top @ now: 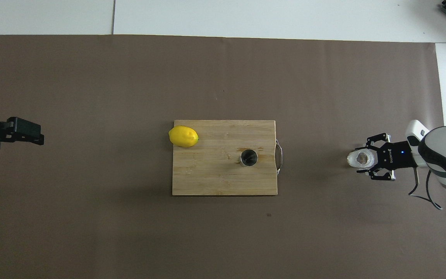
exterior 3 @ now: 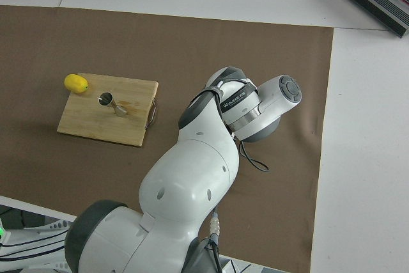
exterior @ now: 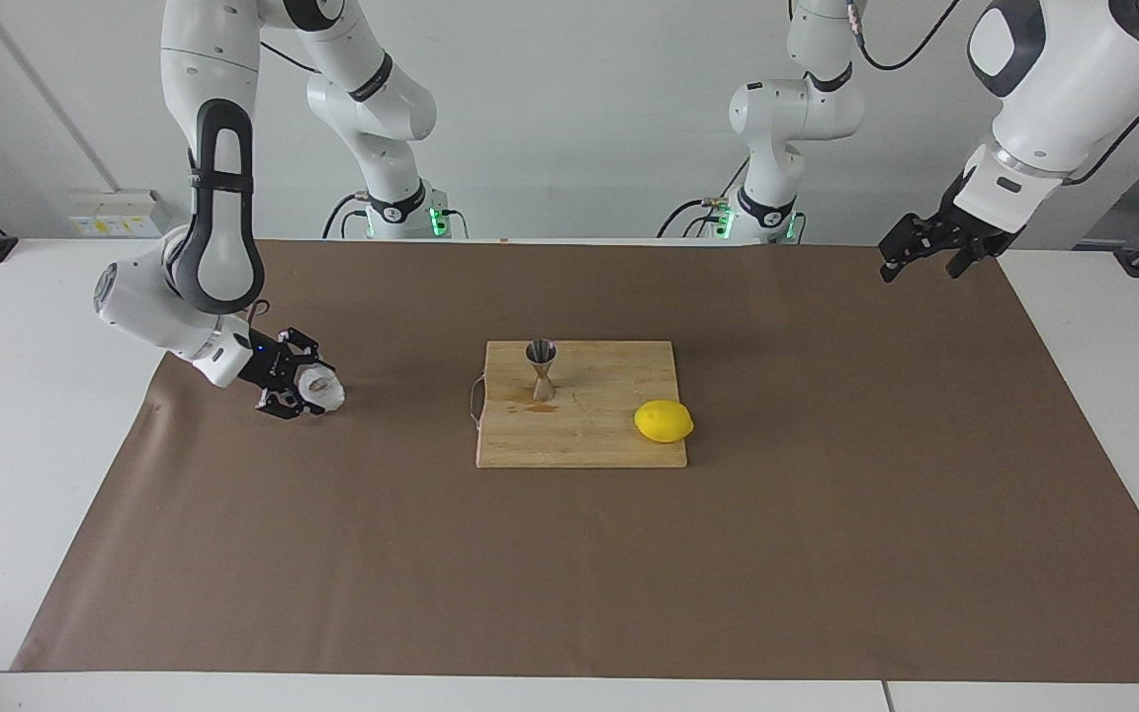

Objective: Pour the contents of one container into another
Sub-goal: 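Close the right gripper around the clear cup, then lift the clear cup and carry it above the steel cup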

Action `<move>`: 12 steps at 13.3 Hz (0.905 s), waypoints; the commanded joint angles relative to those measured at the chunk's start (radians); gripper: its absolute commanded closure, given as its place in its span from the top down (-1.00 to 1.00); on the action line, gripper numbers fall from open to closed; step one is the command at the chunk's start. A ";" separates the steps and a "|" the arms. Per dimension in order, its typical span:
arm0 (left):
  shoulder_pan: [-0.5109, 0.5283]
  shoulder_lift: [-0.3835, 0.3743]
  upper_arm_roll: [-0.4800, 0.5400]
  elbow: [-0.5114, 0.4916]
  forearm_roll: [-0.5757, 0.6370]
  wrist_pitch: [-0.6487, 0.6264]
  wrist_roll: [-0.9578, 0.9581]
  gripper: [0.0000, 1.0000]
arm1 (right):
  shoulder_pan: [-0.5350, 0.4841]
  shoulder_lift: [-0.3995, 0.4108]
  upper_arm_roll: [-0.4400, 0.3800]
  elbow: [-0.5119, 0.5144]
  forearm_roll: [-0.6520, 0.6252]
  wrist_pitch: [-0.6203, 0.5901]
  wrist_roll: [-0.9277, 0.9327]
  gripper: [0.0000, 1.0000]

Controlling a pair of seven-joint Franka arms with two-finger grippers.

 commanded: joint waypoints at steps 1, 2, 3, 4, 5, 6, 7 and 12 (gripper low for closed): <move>-0.008 -0.017 -0.009 0.000 0.021 -0.013 -0.007 1.00 | -0.005 -0.010 0.011 -0.006 0.034 -0.014 -0.025 -0.91; -0.008 -0.017 -0.014 0.003 0.021 -0.011 -0.008 1.00 | -0.005 -0.016 0.022 -0.002 0.034 -0.014 -0.017 -1.00; -0.008 -0.022 -0.020 0.003 0.021 -0.011 -0.013 1.00 | -0.005 -0.025 0.031 0.001 0.048 -0.014 -0.003 -1.00; -0.008 -0.042 -0.029 0.002 0.021 -0.013 -0.013 1.00 | -0.005 -0.036 0.039 0.003 0.056 -0.014 0.018 -1.00; -0.008 -0.045 -0.031 0.002 0.021 -0.013 -0.007 1.00 | -0.005 -0.048 0.051 0.004 0.056 -0.013 0.044 -1.00; -0.008 -0.046 -0.031 0.002 0.021 -0.013 -0.005 1.00 | -0.005 -0.064 0.065 0.007 0.054 -0.013 0.072 -1.00; -0.006 -0.046 -0.031 0.000 0.021 -0.014 -0.002 1.00 | -0.005 -0.079 0.085 0.014 0.054 -0.013 0.102 -1.00; -0.008 -0.051 -0.031 -0.003 0.019 -0.013 -0.015 1.00 | 0.115 -0.141 0.106 0.062 0.037 -0.004 0.280 -1.00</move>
